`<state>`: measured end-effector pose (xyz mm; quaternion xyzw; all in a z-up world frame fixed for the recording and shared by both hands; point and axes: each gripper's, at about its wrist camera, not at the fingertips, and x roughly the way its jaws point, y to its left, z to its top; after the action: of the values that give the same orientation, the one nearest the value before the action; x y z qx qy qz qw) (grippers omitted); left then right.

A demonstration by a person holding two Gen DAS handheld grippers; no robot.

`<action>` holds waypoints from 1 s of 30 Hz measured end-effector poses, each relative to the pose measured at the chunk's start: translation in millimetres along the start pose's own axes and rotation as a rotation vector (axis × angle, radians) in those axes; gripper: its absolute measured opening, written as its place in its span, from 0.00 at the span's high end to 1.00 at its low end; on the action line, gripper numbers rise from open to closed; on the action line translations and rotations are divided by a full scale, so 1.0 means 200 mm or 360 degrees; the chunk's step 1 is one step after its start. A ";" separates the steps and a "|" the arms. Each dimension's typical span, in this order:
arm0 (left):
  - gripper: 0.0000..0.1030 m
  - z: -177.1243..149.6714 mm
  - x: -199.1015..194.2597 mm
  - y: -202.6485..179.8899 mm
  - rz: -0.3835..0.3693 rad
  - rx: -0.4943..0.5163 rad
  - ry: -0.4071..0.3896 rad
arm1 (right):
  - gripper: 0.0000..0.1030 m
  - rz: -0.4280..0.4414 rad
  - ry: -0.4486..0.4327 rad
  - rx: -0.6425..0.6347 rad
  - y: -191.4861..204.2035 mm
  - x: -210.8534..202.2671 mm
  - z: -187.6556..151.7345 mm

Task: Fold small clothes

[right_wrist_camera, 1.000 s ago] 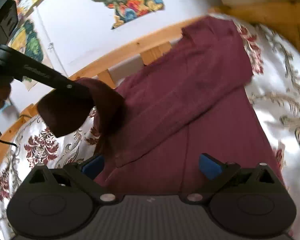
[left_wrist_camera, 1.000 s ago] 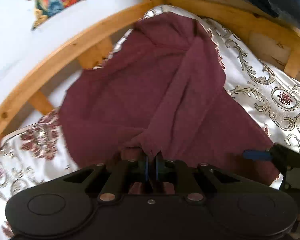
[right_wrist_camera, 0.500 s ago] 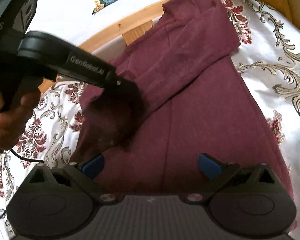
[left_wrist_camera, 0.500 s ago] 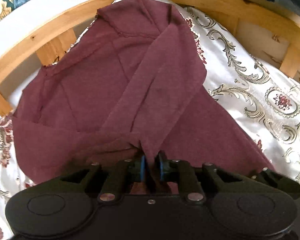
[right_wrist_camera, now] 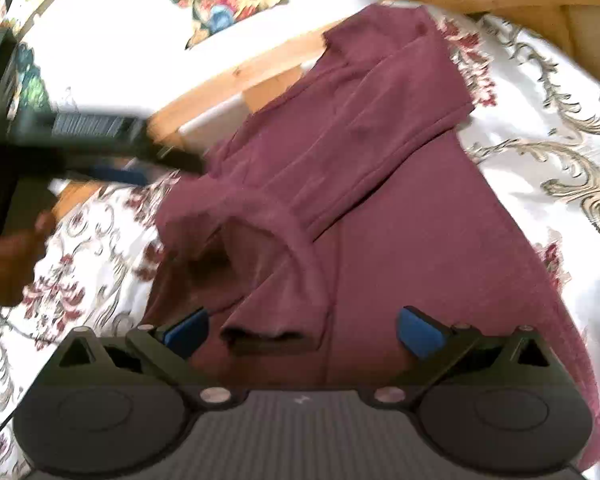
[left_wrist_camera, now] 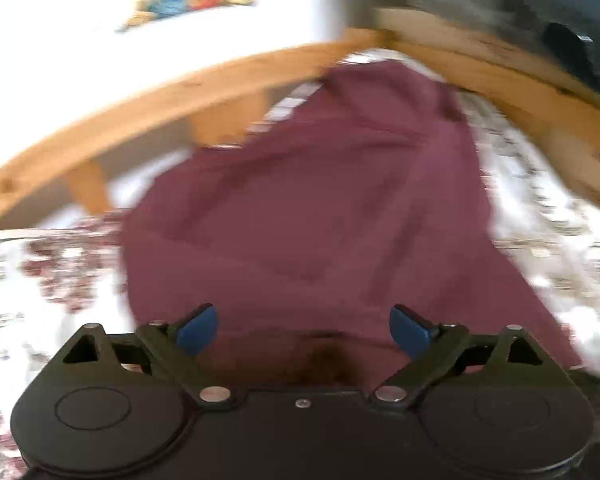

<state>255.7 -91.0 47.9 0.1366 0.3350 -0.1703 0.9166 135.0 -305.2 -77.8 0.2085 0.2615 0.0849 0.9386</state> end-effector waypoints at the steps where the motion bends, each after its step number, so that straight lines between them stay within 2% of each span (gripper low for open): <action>1: 0.05 -0.04 0.00 0.05 0.0082 -0.0013 -0.0006 | 0.03 -0.0013 -0.0024 -0.0014 0.00 0.01 0.00; 3: 0.04 -0.12 0.03 0.16 0.0225 -0.0038 0.0036 | 0.11 -0.0044 -0.0044 -0.0065 0.01 0.04 0.01; 5: 0.05 -0.20 0.07 0.25 0.0318 -0.0051 0.0100 | 0.26 -0.0068 -0.0014 -0.0078 0.03 0.10 0.02; 9: 0.06 -0.34 0.16 0.38 0.0488 -0.0007 0.0163 | 0.47 -0.0138 0.0042 -0.0188 0.10 0.16 0.00; 11: 0.06 -0.37 0.19 0.40 0.0519 0.0026 0.0170 | 0.81 -0.0122 0.0061 -0.0280 0.12 0.16 0.00; 12: 0.07 -0.39 0.21 0.41 0.0531 0.0044 0.0164 | 0.86 -0.0095 0.0056 -0.0284 0.13 0.15 0.01; 16: 0.09 -0.40 0.27 0.38 0.0572 0.0149 0.0073 | 0.91 0.0087 -0.0089 -0.0269 0.16 0.05 0.06; 20: 0.10 -0.40 0.32 0.29 0.0578 0.0291 -0.0044 | 0.92 0.0248 -0.0343 -0.0305 0.21 -0.09 0.17; 23: 0.10 -0.38 0.36 0.24 0.0561 0.0341 -0.0093 | 0.92 0.0303 -0.0481 -0.0322 0.23 -0.15 0.25; 27: 0.10 -0.36 0.41 0.24 0.0648 0.0303 -0.0114 | 0.92 0.0310 -0.0523 -0.0307 0.22 -0.18 0.30; 30: 0.13 -0.35 0.35 0.27 0.0619 0.0201 -0.0179 | 0.91 0.0289 -0.0507 -0.0303 0.20 -0.16 0.30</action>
<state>288.6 -31.8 -43.4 0.2463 0.2391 -0.0182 0.9391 136.9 -299.6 1.0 0.1524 0.0807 0.1594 0.9720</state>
